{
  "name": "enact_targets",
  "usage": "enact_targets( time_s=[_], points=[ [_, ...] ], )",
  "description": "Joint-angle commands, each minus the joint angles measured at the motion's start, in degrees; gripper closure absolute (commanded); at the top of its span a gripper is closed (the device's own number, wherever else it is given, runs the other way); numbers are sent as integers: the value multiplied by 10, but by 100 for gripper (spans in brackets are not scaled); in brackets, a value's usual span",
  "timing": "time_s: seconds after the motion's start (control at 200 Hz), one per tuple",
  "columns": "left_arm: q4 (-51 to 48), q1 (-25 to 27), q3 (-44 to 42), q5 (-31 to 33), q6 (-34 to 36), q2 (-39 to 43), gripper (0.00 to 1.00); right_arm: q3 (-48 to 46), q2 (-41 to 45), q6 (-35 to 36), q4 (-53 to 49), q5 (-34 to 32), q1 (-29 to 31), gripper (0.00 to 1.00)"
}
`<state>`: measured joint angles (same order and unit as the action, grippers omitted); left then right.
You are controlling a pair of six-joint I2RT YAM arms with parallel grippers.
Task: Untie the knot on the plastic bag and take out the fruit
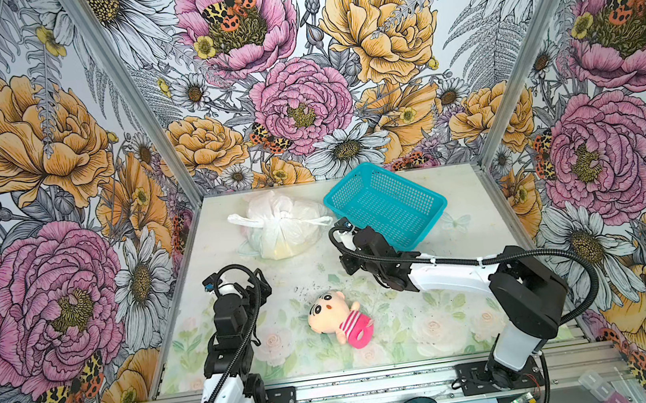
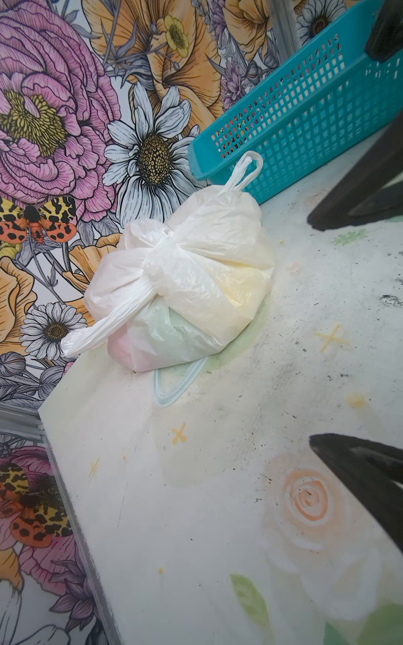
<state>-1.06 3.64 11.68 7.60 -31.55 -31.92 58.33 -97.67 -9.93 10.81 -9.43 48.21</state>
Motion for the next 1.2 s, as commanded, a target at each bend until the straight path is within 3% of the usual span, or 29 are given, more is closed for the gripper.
enact_targets(
  time_s=[0.0,0.135,0.33,0.53,0.76,1.086,1.196],
  points=[
    [-2,5,6,14,7,9,8,79,-41,-2,-3,-12,15,58],
    [-7,4,1,17,6,22,8,201,-135,-6,-54,-13,20,37],
    [-7,5,0,21,6,28,7,352,-243,-1,-124,18,23,28],
    [-6,6,-1,19,7,28,6,421,-313,8,-146,18,21,15],
    [-6,6,0,18,7,27,6,467,-355,8,-175,0,13,24],
    [-6,6,0,17,6,27,6,546,-418,8,-201,-19,5,25],
    [-7,6,0,18,7,27,6,602,-446,-1,-244,-11,1,31]
  ],
)
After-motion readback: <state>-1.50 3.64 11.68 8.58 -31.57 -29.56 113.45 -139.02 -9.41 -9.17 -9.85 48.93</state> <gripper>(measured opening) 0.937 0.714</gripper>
